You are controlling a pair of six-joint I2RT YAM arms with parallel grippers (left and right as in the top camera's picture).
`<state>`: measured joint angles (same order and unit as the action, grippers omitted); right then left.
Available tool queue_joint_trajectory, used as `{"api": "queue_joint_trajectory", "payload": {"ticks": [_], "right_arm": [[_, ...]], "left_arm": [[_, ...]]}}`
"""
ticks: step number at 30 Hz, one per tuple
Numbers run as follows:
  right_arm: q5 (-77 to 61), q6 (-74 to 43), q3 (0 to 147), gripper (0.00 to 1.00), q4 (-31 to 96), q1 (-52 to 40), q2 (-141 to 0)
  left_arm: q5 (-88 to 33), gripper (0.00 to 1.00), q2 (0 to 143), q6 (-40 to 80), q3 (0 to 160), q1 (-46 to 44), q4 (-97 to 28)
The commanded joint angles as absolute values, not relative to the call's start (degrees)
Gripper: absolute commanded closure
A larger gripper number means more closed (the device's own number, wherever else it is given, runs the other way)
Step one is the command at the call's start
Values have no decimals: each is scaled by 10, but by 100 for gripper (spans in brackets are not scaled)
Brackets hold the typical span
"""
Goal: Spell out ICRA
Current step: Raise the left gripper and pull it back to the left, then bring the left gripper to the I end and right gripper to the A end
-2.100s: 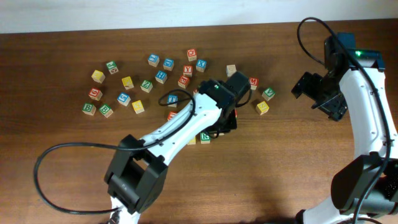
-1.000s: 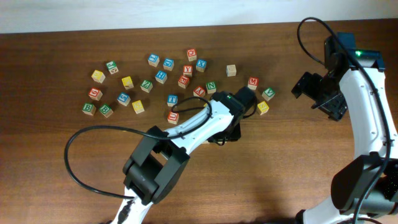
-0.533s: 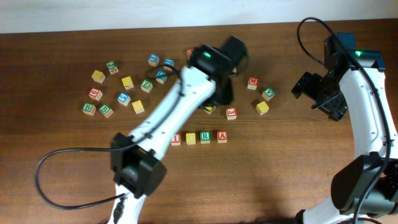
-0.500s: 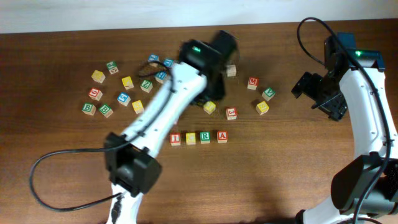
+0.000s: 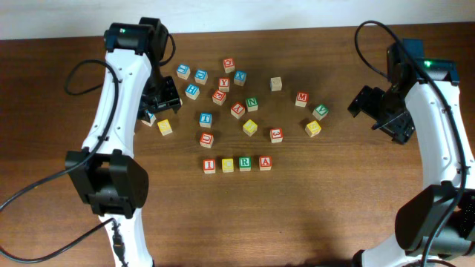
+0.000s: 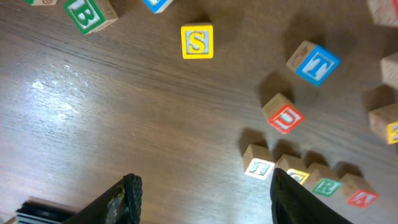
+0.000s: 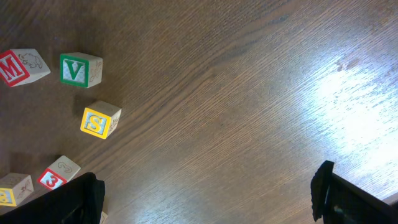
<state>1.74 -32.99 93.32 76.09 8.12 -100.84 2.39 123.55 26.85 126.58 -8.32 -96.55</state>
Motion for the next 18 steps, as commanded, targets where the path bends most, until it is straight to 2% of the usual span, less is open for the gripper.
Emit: {"api": "queue_joint_trajectory", "payload": {"ticks": [1, 3, 9, 13, 18], "right_arm": [[29, -333, 932, 2, 761, 83, -1007], [29, -333, 932, 2, 761, 83, -1007], [29, -333, 932, 2, 761, 83, -1007], [29, -333, 932, 2, 761, 83, -1007], [29, -333, 932, 2, 761, 83, -1007]], "left_arm": [[-1, 43, 1208, 225, 1255, -77, -967], [-32, 44, 1193, 196, 1254, -77, -967], [-23, 43, 1075, 196, 1146, -77, -956], [-22, 41, 1018, 210, 974, -77, -850], [-21, 41, 1018, 237, 856, -77, -754]]}}
